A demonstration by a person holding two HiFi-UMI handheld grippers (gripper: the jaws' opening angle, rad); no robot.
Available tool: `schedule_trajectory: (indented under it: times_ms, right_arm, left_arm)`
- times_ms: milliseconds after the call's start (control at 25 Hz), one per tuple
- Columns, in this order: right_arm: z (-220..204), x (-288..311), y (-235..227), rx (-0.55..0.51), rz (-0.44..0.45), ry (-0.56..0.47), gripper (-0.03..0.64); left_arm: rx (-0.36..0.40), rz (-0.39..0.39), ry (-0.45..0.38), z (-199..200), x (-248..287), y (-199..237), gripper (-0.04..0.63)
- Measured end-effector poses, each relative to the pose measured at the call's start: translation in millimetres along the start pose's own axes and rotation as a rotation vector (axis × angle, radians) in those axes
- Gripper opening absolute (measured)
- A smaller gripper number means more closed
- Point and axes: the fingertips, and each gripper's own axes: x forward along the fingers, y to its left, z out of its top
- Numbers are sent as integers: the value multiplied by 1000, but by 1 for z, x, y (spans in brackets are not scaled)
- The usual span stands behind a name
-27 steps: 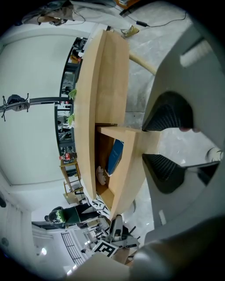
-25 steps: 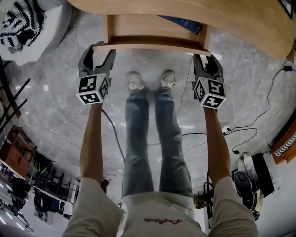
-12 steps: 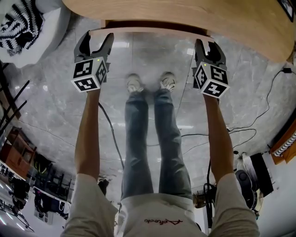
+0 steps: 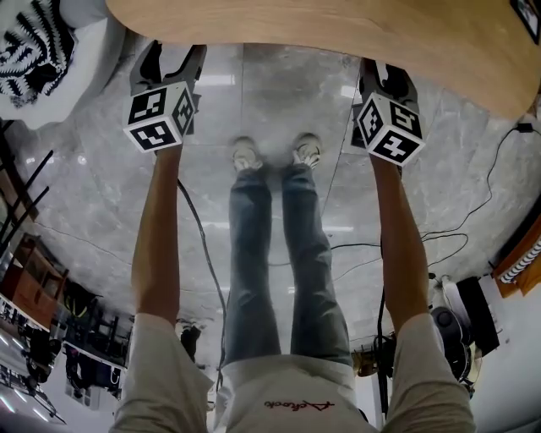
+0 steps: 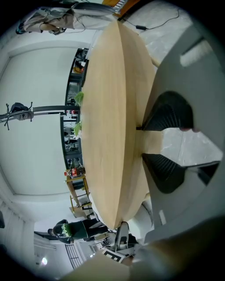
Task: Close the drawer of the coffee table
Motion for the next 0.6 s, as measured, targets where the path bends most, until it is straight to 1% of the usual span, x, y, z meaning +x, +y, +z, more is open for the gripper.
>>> schedule_trajectory:
  times_ms: [200, 480, 600]
  right_arm:
    - [2, 2, -1, 22, -21, -18, 166]
    - [1, 1, 0, -1, -16, -15, 163]
    - [-5, -6, 2, -5, -18, 3, 154]
  left_arm:
    - [2, -2, -4, 3, 4, 1, 322]
    - [9, -5, -16, 3, 0, 3, 321]
    - [20, 7, -2, -2, -7, 1, 321]
